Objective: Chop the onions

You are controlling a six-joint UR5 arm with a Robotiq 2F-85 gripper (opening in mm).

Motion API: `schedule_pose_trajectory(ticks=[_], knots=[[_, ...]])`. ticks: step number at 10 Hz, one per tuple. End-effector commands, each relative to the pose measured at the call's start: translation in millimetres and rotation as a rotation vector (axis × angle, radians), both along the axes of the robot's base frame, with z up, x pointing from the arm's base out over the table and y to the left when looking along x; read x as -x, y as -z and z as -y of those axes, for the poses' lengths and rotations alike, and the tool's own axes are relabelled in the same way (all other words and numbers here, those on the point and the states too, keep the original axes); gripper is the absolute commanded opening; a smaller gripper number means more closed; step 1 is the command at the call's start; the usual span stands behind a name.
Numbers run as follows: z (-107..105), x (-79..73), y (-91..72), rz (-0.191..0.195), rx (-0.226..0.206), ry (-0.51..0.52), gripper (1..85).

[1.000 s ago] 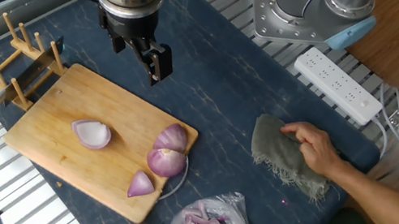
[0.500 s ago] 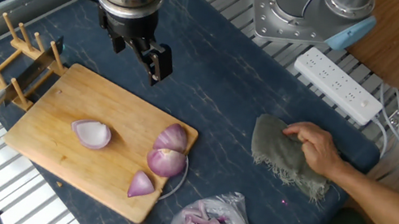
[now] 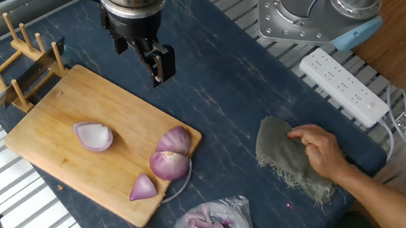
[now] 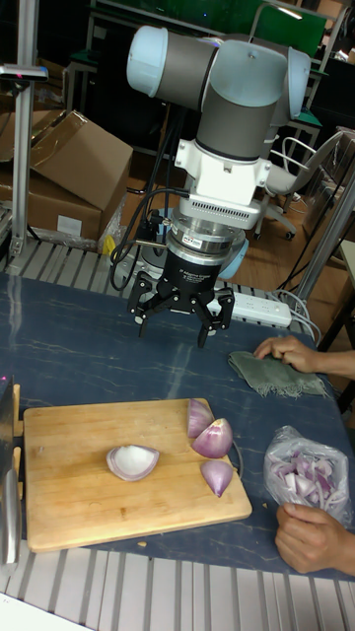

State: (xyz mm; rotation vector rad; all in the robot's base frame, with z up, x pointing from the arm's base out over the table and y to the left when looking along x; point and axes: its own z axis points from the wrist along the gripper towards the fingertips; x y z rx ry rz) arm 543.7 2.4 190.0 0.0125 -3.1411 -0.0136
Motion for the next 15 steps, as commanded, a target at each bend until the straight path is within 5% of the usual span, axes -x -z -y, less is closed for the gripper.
schedule_pose_trajectory(ticks=[1, 2, 5, 8, 12, 14, 15], knots=[[-2, 0.1, 0.0, 0.000, 0.000, 0.000, 84.0], [20, 4.4, -0.6, -0.026, 0.090, -0.236, 1.0], [23, 5.7, -7.0, -0.019, 0.117, -0.238, 1.0], [33, -24.7, -8.8, 0.072, 0.186, -0.300, 1.0], [26, -26.9, -10.5, 0.083, 0.173, -0.249, 1.0], [26, -23.2, -7.1, 0.053, 0.177, -0.279, 1.0], [12, -16.9, -5.4, 0.031, 0.127, -0.268, 1.0]])
